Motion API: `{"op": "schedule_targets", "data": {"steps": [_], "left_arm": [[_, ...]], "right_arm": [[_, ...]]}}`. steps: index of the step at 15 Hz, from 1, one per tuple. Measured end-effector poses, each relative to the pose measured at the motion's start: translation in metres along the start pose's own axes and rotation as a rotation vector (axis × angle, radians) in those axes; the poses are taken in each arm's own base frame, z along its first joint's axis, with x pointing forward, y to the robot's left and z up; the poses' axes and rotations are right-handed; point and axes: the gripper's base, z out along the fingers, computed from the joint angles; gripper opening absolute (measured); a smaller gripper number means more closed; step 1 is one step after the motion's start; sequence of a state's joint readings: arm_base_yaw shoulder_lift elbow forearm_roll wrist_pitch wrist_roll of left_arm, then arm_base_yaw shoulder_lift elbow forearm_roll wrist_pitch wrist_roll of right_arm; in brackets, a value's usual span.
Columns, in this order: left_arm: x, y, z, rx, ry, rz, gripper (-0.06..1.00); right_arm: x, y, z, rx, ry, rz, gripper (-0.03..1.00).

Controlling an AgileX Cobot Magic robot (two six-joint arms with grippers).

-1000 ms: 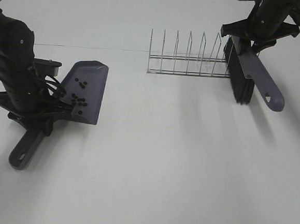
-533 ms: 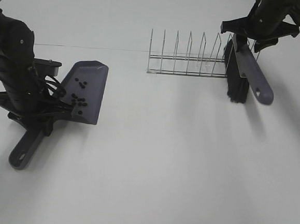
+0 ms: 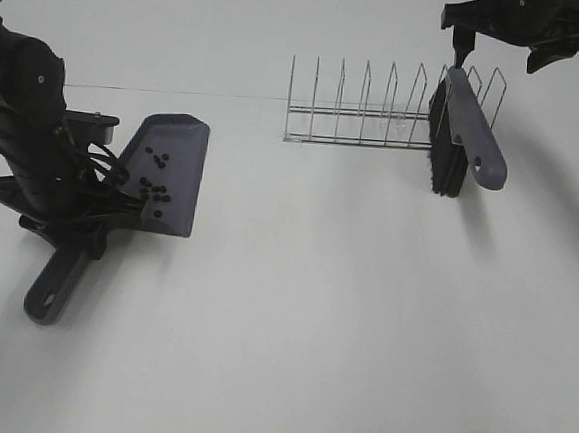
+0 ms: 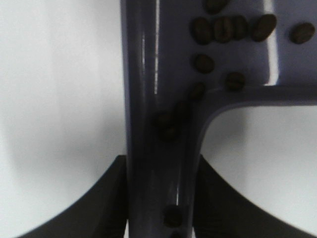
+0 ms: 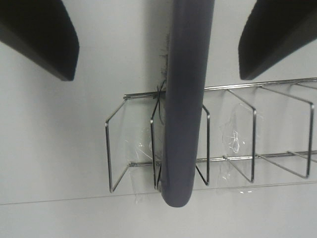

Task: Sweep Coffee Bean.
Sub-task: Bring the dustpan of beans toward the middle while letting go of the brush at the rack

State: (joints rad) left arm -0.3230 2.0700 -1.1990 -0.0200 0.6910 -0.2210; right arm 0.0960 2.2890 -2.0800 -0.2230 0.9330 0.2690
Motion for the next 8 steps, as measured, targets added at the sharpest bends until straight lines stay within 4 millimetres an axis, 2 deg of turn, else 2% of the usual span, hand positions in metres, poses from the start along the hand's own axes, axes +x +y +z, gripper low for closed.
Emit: {"op": "schedule_targets", "data": {"steps": [2, 3, 8], "left_arm": [[0.0, -0.011, -0.008, 0.027, -0.04, 0.008, 0.32], [0.003, -0.028, -0.01, 0.055, -0.055, 0.025, 0.32], [0.009, -0.042, 0.003, 0.089, -0.015, 0.0, 0.32]], "right_arm": [[-0.007, -0.002, -0.021, -0.018, -0.036, 0.017, 0.75], [-0.009, -0.002, -0.029, -0.026, -0.046, 0.025, 0.75], [-0.003, -0.004, -0.029, -0.011, 0.02, 0.0, 0.75]]}}
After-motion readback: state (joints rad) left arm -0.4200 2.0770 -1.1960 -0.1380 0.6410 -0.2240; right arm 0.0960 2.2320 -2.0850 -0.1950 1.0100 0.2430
